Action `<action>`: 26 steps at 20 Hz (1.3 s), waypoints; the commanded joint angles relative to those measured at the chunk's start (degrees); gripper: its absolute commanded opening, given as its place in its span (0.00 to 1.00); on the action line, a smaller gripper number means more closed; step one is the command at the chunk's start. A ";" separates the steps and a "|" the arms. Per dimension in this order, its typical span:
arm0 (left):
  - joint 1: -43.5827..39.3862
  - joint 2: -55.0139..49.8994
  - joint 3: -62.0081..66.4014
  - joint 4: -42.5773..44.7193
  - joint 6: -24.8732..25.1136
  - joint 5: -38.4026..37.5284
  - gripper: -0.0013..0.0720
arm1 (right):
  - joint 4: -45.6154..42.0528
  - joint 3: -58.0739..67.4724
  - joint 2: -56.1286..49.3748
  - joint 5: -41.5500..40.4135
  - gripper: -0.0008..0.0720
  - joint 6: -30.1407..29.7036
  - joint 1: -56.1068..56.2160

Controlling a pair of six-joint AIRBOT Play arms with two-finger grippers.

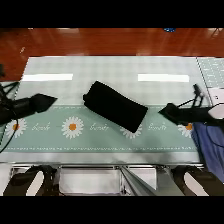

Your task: Fold the shirts.

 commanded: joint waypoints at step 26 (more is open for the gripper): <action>-3.93 -0.68 -3.76 -0.02 -0.20 3.91 0.05 | 7.56 63.87 -34.32 11.89 0.05 -4.09 15.76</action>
